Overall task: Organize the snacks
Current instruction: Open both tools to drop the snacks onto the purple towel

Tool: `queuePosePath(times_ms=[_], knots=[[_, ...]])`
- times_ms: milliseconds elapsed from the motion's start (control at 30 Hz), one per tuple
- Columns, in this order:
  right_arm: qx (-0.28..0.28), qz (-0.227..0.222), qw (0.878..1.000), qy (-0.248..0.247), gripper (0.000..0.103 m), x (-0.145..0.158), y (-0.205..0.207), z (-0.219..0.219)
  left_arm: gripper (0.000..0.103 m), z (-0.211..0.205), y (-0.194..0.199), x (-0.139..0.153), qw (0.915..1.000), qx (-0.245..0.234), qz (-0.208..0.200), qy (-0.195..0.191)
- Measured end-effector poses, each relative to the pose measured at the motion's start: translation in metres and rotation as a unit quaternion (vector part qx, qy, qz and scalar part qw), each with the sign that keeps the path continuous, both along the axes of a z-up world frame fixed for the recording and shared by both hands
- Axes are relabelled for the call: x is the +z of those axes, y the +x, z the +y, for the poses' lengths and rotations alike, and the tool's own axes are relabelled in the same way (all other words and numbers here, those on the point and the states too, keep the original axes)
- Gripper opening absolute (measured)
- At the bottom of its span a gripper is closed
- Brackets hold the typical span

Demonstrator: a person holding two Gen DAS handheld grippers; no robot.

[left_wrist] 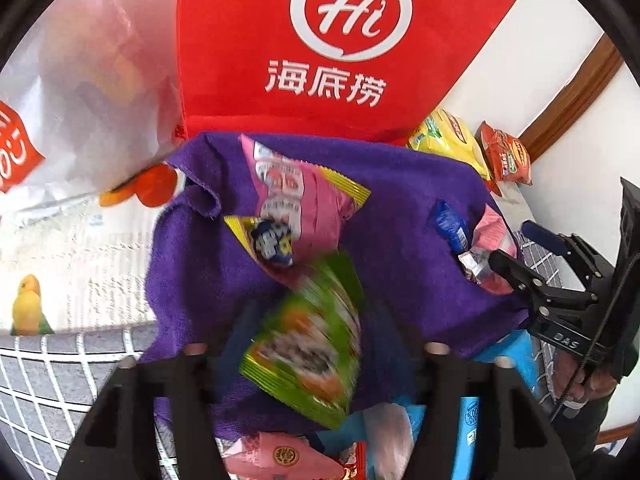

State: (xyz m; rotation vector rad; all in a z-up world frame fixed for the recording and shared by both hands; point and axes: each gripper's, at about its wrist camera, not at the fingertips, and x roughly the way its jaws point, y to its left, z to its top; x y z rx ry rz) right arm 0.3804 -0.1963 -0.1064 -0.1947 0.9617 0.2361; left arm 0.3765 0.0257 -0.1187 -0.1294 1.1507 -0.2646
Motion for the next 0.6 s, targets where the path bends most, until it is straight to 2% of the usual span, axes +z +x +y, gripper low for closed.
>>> queuePosePath(times_ms=[133,333,433,600], knots=[[-0.005,-0.011,1.0,0.012,0.082,0.012,-0.003,-0.001,0.074,-0.002,-0.005,0.016,0.9994,0.001,-0.027,0.023],[-0.02,-0.041,0.999,0.006,0.082,0.035,-0.014,0.006,0.074,0.0,-0.01,0.033,0.9982,0.014,-0.039,0.044],[-0.039,-0.049,0.998,-0.001,0.082,0.042,-0.022,0.007,0.076,0.0,-0.016,0.042,0.9974,0.029,-0.048,0.044],[-0.059,-0.045,0.997,-0.009,0.082,0.049,-0.041,0.01,0.076,-0.013,-0.03,0.058,0.9971,0.006,-0.064,0.041]])
